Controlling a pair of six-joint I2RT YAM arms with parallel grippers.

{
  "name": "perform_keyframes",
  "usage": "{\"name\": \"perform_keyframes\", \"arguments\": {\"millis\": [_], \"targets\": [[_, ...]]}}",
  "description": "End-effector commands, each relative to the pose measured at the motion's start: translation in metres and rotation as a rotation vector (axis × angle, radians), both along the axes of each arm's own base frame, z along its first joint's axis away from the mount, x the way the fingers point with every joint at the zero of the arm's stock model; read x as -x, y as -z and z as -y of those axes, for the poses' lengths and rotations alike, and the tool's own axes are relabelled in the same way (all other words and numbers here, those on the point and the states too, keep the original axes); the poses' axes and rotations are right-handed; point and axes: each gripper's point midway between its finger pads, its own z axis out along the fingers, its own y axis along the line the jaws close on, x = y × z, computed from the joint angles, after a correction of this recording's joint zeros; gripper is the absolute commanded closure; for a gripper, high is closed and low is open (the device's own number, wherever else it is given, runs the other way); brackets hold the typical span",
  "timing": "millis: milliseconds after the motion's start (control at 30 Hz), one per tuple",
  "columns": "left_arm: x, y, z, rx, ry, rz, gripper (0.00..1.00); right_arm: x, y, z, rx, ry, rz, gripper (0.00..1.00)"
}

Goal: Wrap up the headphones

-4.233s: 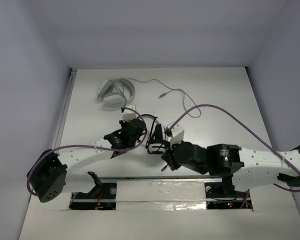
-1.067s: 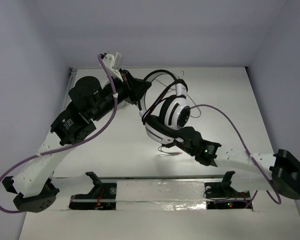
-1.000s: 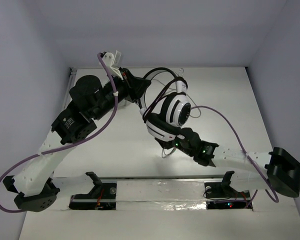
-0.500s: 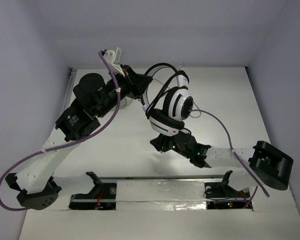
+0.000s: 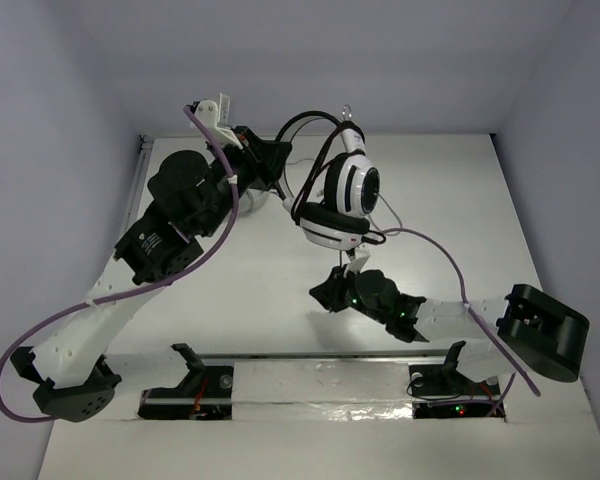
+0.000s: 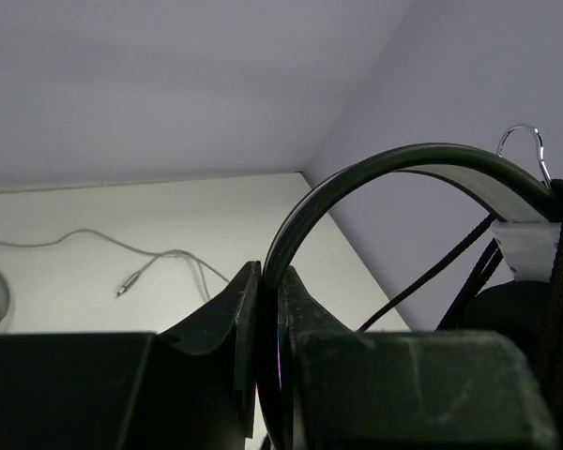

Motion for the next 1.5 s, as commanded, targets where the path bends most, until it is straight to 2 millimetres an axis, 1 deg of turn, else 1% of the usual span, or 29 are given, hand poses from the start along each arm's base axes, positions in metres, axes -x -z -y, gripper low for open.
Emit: {"name": "perform_keyframes", "arguments": {"millis": [0, 33, 67, 100, 133, 167, 200, 233, 267, 300, 333, 367, 400, 500, 533, 567, 633, 667, 700, 733, 767, 800, 833, 867, 900, 933, 1000, 1200, 1467], "targets": [[-0.005, -0.043, -0.034, 0.181, -0.156, 0.093, 1.0, 0.004, -0.012, 0.0, -0.054, 0.006, -0.015, 0.84], [-0.008, -0.042, -0.039, 0.193, -0.184, 0.097, 1.0, 0.01, -0.005, 0.001, -0.024, -0.002, -0.04, 0.92], [-0.019, -0.029, -0.048, 0.188, -0.267, 0.082, 1.0, 0.014, -0.006, -0.003, -0.017, -0.011, -0.047, 1.0], [-0.023, -0.024, -0.054, 0.184, -0.311, 0.082, 1.0, 0.018, -0.008, -0.004, -0.007, -0.02, -0.052, 1.0], [-0.028, -0.021, -0.058, 0.197, -0.353, 0.087, 1.0, 0.026, 0.001, -0.002, 0.043, -0.029, -0.079, 1.0], [-0.038, -0.002, -0.066, 0.177, -0.434, 0.06, 1.0, 0.036, 0.003, -0.005, 0.074, -0.044, -0.081, 1.0], [-0.044, 0.009, -0.066, 0.158, -0.468, 0.052, 1.0, 0.04, -0.007, -0.013, 0.078, -0.056, -0.078, 1.0], [-0.049, 0.012, -0.067, 0.176, -0.493, 0.053, 1.0, 0.049, 0.002, -0.01, 0.14, -0.069, -0.101, 1.0], [-0.056, 0.031, -0.07, 0.156, -0.545, 0.03, 1.0, 0.061, 0.002, -0.016, 0.161, -0.097, -0.101, 1.0], [-0.063, 0.038, -0.067, 0.159, -0.566, 0.026, 1.0, 0.065, -0.011, -0.027, 0.153, -0.115, -0.095, 1.0], [-0.068, 0.048, -0.063, 0.154, -0.579, 0.009, 1.0, 0.073, -0.002, -0.028, 0.208, -0.134, -0.113, 1.0], [-0.073, 0.058, -0.063, 0.141, -0.602, -0.004, 1.0, 0.078, -0.002, -0.032, 0.231, -0.14, -0.11, 1.0], [-0.081, 0.071, -0.057, 0.105, -0.618, -0.019, 1.0, 0.093, -0.003, -0.039, 0.256, -0.174, -0.104, 1.0], [-0.094, 0.099, -0.056, 0.029, -0.686, -0.047, 1.0, 0.109, -0.012, -0.049, 0.335, -0.203, -0.098, 1.0], [-0.098, 0.103, -0.059, 0.023, -0.705, -0.04, 1.0, 0.124, -0.011, -0.048, 0.378, -0.238, -0.095, 1.0], [-0.1, 0.116, -0.059, -0.014, -0.72, -0.051, 1.0, 0.128, -0.028, -0.057, 0.363, -0.244, -0.076, 1.0], [-0.105, 0.139, -0.055, -0.064, -0.724, -0.073, 1.0, 0.142, -0.037, -0.052, 0.408, -0.264, -0.06, 1.0], [-0.105, 0.159, -0.054, -0.092, -0.719, -0.096, 1.0, 0.144, -0.053, -0.056, 0.39, -0.269, -0.049, 1.0], [-0.104, 0.172, -0.053, -0.11, -0.713, -0.112, 1.0, 0.143, -0.065, -0.052, 0.382, -0.266, -0.044, 1.0], [-0.103, 0.185, -0.051, -0.125, -0.7, -0.125, 1.0, 0.147, -0.066, -0.043, 0.421, -0.272, -0.042, 1.0], [-0.1, 0.211, -0.049, -0.169, -0.67, -0.152, 1.0, 0.144, -0.074, -0.038, 0.425, -0.26, -0.03, 1.0], [-0.098, 0.223, -0.048, -0.164, -0.657, -0.173, 1.0, 0.142, -0.086, -0.035, 0.418, -0.25, -0.021, 1.0], [-0.095, 0.236, -0.048, -0.179, -0.643, -0.191, 1.0, 0.139, -0.093, -0.022, 0.438, -0.236, -0.012, 1.0], [-0.088, 0.261, -0.046, -0.213, -0.605, -0.223, 1.0, 0.134, -0.1, -0.016, 0.443, -0.213, 0.012, 1.0], [-0.084, 0.267, -0.046, -0.211, -0.584, -0.233, 1.0, 0.131, -0.11, -0.013, 0.442, -0.202, 0.027, 1.0], [-0.078, 0.284, -0.045, -0.224, -0.553, -0.256, 1.0, 0.123, -0.114, -0.002, 0.474, -0.169, 0.06, 1.0], [-0.068, 0.289, -0.046, -0.224, -0.525, -0.266, 1.0, 0.115, -0.126, 0.004, 0.485, -0.128, 0.09, 1.0], [-0.028, 0.309, -0.023, -0.3, -0.342, -0.275, 1.0, 0.077, -0.141, 0.033, 0.538, 0.025, 0.172, 1.0], [0.009, 0.327, -0.021, -0.377, -0.189, -0.306, 1.0, 0.016, -0.163, 0.075, 0.585, 0.233, 0.244, 1.0]]}}
